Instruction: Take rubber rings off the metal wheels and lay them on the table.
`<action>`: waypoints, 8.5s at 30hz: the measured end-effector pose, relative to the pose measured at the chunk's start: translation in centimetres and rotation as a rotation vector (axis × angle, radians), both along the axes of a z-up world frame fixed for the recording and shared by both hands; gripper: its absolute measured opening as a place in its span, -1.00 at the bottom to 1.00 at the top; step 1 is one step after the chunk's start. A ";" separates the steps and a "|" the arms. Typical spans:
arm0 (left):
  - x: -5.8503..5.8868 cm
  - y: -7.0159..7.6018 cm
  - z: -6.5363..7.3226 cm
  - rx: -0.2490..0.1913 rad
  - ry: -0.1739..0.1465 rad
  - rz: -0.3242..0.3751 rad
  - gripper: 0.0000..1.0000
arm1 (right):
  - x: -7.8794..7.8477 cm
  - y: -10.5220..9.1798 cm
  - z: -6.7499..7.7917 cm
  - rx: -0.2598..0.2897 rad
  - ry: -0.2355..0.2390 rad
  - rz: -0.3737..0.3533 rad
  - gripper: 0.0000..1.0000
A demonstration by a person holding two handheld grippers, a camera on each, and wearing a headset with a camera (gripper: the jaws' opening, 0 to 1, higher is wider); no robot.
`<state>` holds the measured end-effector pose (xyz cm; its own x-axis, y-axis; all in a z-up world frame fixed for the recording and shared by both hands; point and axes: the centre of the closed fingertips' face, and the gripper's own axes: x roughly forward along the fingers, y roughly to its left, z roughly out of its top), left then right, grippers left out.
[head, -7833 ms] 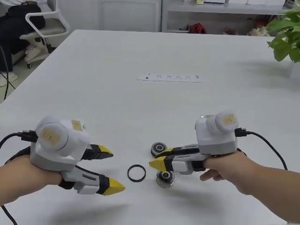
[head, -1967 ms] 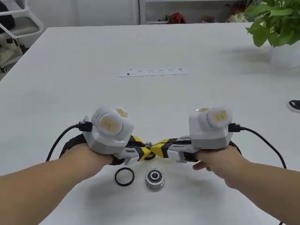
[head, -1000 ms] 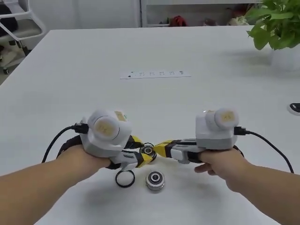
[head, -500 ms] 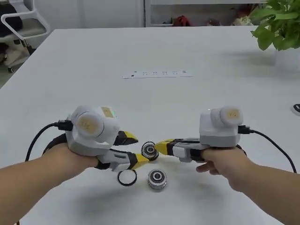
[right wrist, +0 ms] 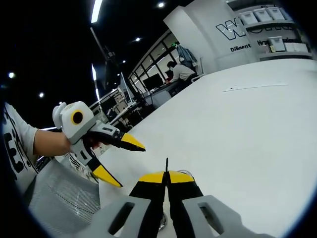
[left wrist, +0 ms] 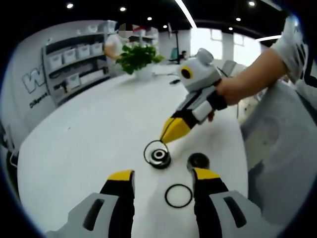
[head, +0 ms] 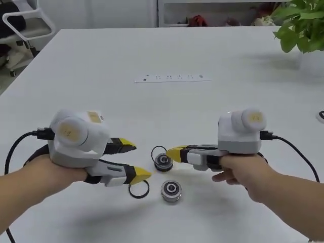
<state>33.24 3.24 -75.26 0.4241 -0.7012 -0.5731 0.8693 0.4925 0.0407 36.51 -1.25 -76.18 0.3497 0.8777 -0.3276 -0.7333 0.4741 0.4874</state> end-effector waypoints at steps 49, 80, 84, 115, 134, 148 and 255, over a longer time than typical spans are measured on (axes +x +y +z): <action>-3.6 3.4 -0.9 -0.008 0.041 0.013 0.14 | -6.7 5.0 -1.6 -0.001 0.133 0.255 -1.00; -4.4 3.4 -1.8 0.018 0.074 0.002 0.12 | -5.8 4.3 -3.0 -0.093 0.065 0.236 -0.87; -4.3 3.3 -1.9 0.020 0.078 -0.003 0.12 | -5.7 4.2 -3.0 -0.104 0.047 0.239 -0.81; -1.9 2.3 -1.6 0.002 0.073 0.002 0.08 | -0.2 -0.5 -0.6 -0.106 -0.094 0.071 -0.64; 1.0 0.9 -2.3 0.001 0.093 0.021 0.01 | -0.1 -2.1 -3.1 -0.241 -0.186 0.124 -0.65; 1.9 -0.9 -3.0 0.010 0.089 -0.003 -0.09 | -0.5 -1.1 -4.1 -0.262 -0.190 0.163 -0.61; 3.8 -5.2 -4.2 0.001 0.046 0.003 -0.73 | 0.0 -1.6 -4.6 -0.183 -0.202 0.146 -1.00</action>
